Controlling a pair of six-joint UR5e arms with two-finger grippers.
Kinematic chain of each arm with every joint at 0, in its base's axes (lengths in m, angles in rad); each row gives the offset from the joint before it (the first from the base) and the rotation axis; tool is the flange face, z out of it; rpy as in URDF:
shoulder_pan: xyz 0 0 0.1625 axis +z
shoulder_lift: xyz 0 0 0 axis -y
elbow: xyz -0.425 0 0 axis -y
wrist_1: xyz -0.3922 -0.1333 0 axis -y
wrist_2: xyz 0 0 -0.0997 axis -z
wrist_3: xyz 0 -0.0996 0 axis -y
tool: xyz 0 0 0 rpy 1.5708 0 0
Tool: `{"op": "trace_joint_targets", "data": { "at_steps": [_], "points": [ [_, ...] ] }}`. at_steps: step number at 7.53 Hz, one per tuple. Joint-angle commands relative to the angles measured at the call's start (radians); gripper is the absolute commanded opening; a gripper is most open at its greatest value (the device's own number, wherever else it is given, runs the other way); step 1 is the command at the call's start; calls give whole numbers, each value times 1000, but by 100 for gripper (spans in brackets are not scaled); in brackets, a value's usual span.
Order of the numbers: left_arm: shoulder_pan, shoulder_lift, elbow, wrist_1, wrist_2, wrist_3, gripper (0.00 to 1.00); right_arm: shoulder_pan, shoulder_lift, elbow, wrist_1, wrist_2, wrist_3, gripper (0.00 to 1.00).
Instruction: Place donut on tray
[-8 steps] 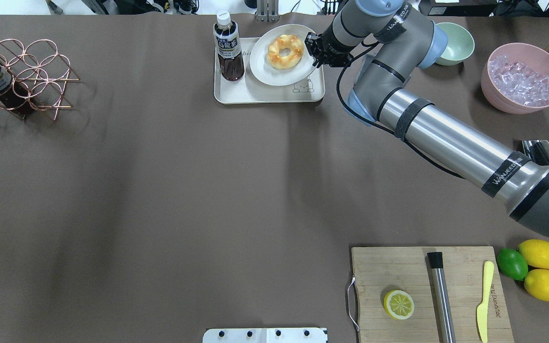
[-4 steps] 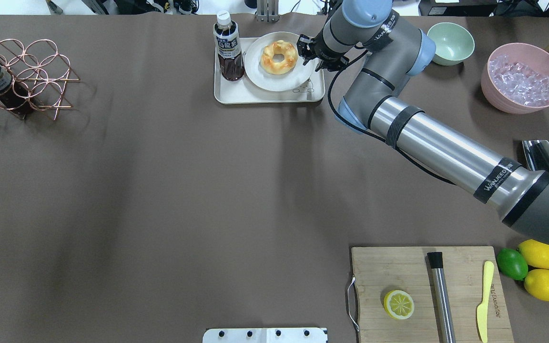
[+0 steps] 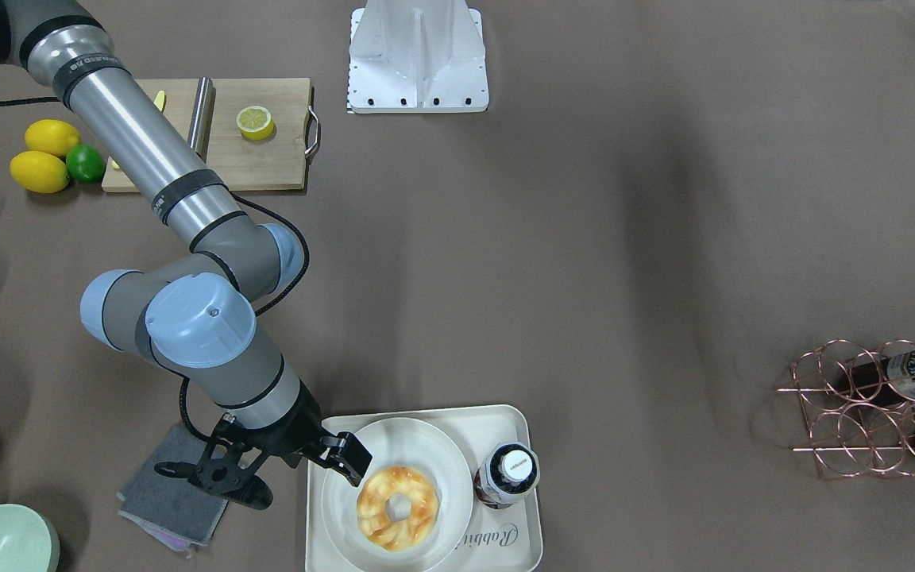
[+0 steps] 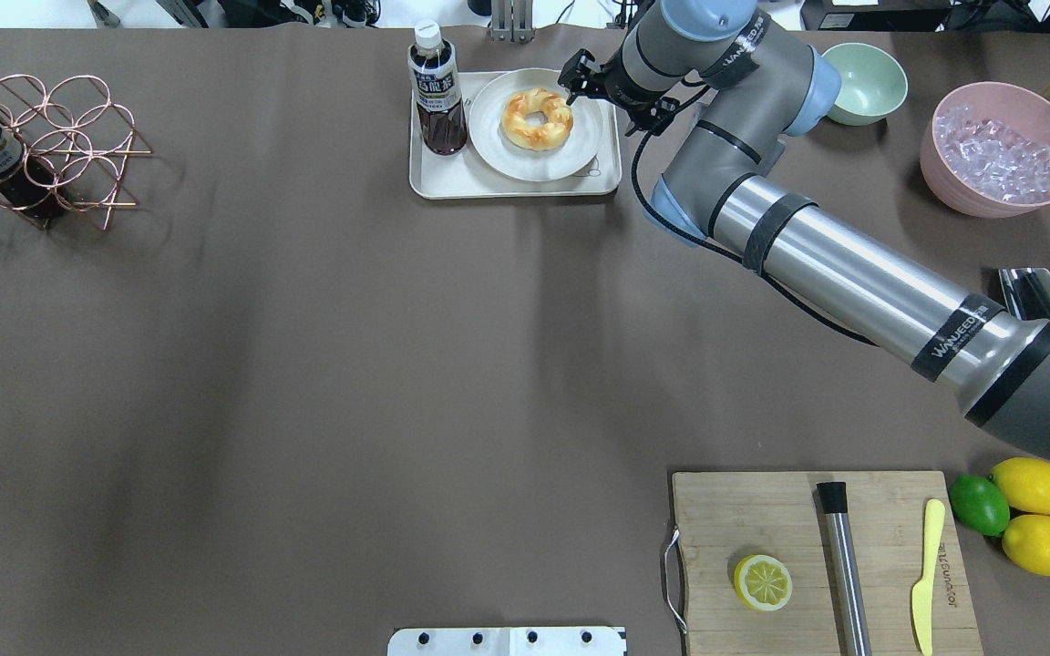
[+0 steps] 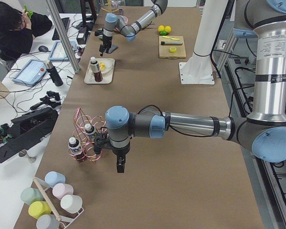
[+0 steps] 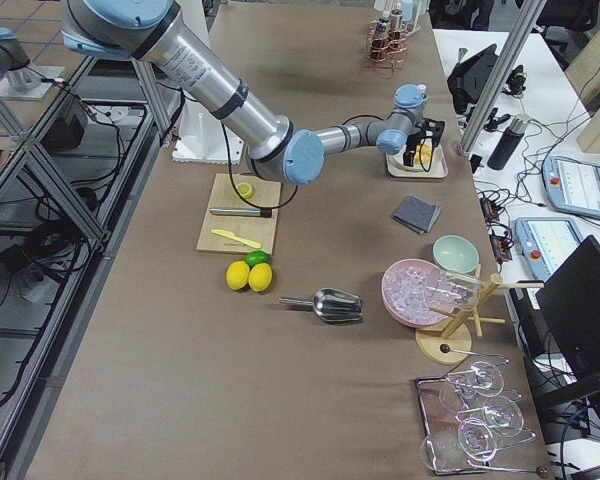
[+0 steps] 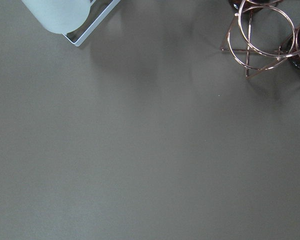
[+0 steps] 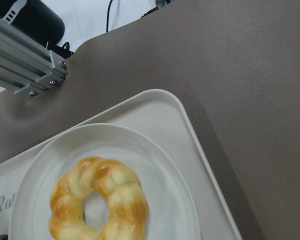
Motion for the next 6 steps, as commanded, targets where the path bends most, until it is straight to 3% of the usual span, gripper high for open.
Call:
{"op": "trace_joint_targets", "data": {
  "at_steps": [1,4,6],
  "points": [
    [0,-4,4,0,0,-1,98,48,-51,77,-10,51,-24,100],
    [0,2,1,0,0,1,98,174,-239,326,-98,271,-171,100],
    [0,4,7,0,0,1,98,232,-414,569,-247,312,-321,100]
  ]
}}
